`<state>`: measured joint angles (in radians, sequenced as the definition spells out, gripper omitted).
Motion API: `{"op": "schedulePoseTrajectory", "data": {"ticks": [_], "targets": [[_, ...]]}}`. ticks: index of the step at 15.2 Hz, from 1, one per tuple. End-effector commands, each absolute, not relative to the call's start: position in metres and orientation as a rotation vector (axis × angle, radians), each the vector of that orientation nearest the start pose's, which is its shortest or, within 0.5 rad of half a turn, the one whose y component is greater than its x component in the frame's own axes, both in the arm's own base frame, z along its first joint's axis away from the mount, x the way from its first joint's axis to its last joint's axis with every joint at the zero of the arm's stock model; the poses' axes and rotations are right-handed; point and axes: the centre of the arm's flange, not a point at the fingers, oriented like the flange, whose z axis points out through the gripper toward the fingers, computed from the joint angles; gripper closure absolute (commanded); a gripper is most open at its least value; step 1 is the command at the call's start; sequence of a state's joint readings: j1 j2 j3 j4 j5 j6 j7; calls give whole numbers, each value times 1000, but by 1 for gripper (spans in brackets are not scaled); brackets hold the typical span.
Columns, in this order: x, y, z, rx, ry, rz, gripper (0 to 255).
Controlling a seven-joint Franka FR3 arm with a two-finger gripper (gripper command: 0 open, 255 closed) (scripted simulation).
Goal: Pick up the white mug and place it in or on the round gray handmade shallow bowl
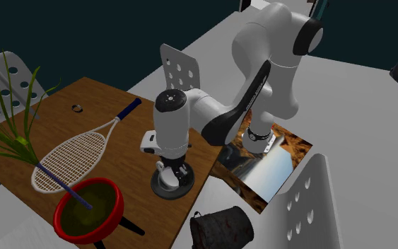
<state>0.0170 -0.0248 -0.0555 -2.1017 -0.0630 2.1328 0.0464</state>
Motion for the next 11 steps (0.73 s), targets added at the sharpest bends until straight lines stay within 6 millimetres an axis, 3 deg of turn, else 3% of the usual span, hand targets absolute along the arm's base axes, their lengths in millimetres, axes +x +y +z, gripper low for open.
{"op": "schedulePoseTrajectory", "data": {"ticks": [1, 3, 11], "targets": [[542, -23, 454, -3192, 84, -89, 0], [541, -22, 478, -3192, 84, -89, 0], [541, -22, 478, -3192, 84, -89, 0]]}}
